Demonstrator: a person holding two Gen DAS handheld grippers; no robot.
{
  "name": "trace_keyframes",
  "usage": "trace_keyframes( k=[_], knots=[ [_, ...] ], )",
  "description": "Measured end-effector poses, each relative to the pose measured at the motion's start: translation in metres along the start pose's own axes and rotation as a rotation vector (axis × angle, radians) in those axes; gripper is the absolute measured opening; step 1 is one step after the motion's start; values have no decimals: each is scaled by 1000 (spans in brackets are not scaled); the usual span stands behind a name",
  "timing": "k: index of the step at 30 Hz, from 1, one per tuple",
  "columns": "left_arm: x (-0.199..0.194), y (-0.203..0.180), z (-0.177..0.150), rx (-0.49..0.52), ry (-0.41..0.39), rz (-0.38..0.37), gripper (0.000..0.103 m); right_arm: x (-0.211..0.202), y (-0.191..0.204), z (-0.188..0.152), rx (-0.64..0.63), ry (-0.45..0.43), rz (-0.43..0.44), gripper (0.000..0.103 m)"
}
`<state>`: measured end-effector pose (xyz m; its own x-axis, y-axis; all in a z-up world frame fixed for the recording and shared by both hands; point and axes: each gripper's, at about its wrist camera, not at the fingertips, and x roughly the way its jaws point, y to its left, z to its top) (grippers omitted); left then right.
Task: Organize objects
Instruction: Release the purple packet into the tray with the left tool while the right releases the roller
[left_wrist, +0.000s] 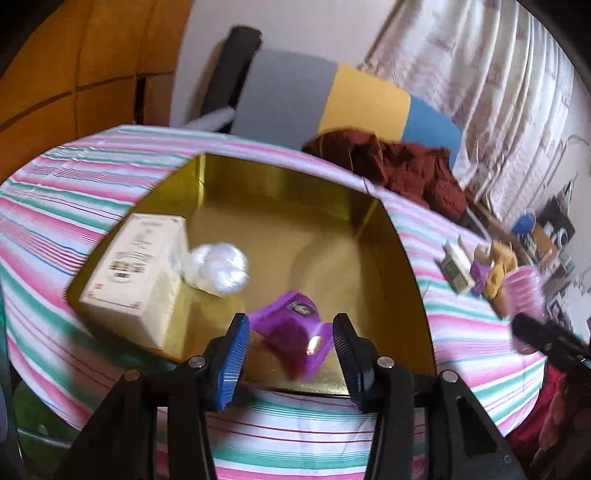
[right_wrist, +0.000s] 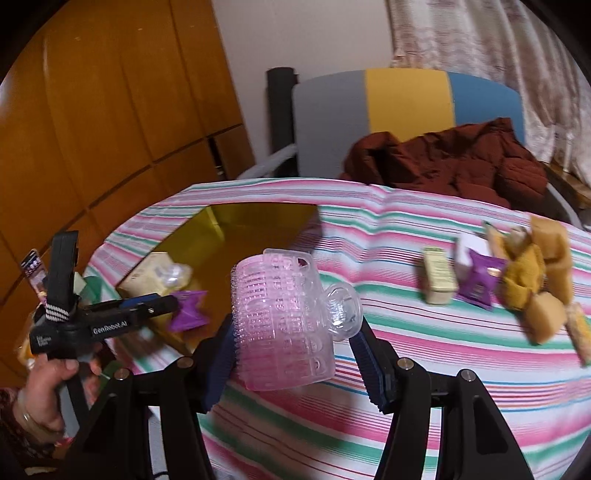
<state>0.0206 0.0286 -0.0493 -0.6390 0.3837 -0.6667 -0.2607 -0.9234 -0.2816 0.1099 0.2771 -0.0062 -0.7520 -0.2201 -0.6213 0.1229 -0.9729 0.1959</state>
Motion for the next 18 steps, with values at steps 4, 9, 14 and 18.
trace_keyframes(
  k=[4,9,14,18],
  knots=[
    [-20,11,-1,-51,-87,44,48,18,26,6,-14,27,43,61],
    [-26,17,-1,-92,-110,87,48,45,57,15,-66,60,50,61],
    [-24,17,-1,-106,-96,93,48,76,72,25,-98,98,11,61],
    [-25,15,-1,-102,-91,112,48,107,74,31,-95,141,-17,62]
  ],
)
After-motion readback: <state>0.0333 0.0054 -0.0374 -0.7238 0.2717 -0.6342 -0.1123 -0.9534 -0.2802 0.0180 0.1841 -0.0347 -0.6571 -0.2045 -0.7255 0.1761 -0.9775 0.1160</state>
